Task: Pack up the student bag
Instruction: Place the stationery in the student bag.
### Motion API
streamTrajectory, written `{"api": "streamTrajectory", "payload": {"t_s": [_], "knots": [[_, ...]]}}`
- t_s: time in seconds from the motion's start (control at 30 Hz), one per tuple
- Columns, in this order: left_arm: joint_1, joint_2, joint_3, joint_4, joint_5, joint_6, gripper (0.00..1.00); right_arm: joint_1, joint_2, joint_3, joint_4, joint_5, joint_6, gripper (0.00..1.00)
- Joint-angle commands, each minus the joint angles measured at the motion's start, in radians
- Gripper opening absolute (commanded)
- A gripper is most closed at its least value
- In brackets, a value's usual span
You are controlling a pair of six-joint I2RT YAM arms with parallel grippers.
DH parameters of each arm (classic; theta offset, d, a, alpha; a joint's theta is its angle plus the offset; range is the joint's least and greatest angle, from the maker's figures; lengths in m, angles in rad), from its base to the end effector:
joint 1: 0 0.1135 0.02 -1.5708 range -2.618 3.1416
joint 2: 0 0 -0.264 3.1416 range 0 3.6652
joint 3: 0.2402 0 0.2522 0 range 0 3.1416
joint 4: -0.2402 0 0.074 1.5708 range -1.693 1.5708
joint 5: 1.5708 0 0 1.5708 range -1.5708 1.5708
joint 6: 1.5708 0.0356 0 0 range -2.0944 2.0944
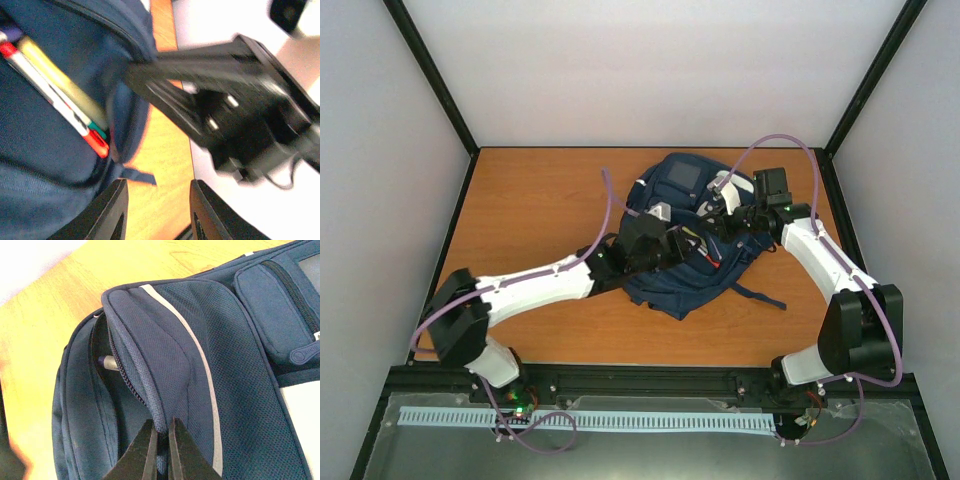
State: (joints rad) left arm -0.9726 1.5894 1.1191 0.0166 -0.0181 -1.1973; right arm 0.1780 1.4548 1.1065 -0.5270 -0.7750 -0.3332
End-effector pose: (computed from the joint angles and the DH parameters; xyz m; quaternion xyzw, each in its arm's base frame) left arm 0.2083 -0.3045 0.2719 -0.0998 0.8421 -0.4650 0.2542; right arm 0.2947 0.0783 0.2722 -0.3447 0.8096 0.3297 0.3421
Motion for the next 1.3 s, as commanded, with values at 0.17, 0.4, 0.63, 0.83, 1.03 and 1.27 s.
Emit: {"api": "streamTrajectory", "payload": {"t_s": [0.17, 0.4, 0.63, 0.83, 1.03, 1.27], "knots": [[-0.069, -0.295, -0.046, -0.393, -0.204, 0.422, 0.52, -0.018, 0.011, 0.03, -0.004, -0.018, -0.051, 0.03], [-0.014, -0.507, -0.123, -0.541, -0.376, 0.437, 0.66, -0.012, -0.007, 0.04, -0.03, -0.061, -0.05, 0.03], [0.123, -0.55, -0.117, -0.573, -0.295, 0.456, 0.82, 0.015, 0.013, 0.094, -0.187, -0.101, -0.135, 0.3], [0.256, -0.475, -0.083, -0.513, -0.087, 0.478, 0.84, -0.028, -0.009, 0.151, -0.241, -0.097, -0.115, 0.43], [0.407, -0.335, -0.072, -0.366, 0.125, 0.482, 0.87, -0.144, -0.023, 0.099, -0.137, 0.136, 0.042, 0.82], [0.451, -0.154, -0.032, -0.217, 0.279, 0.474, 0.87, -0.308, 0.049, 0.089, -0.182, 0.154, 0.048, 1.0]]}}
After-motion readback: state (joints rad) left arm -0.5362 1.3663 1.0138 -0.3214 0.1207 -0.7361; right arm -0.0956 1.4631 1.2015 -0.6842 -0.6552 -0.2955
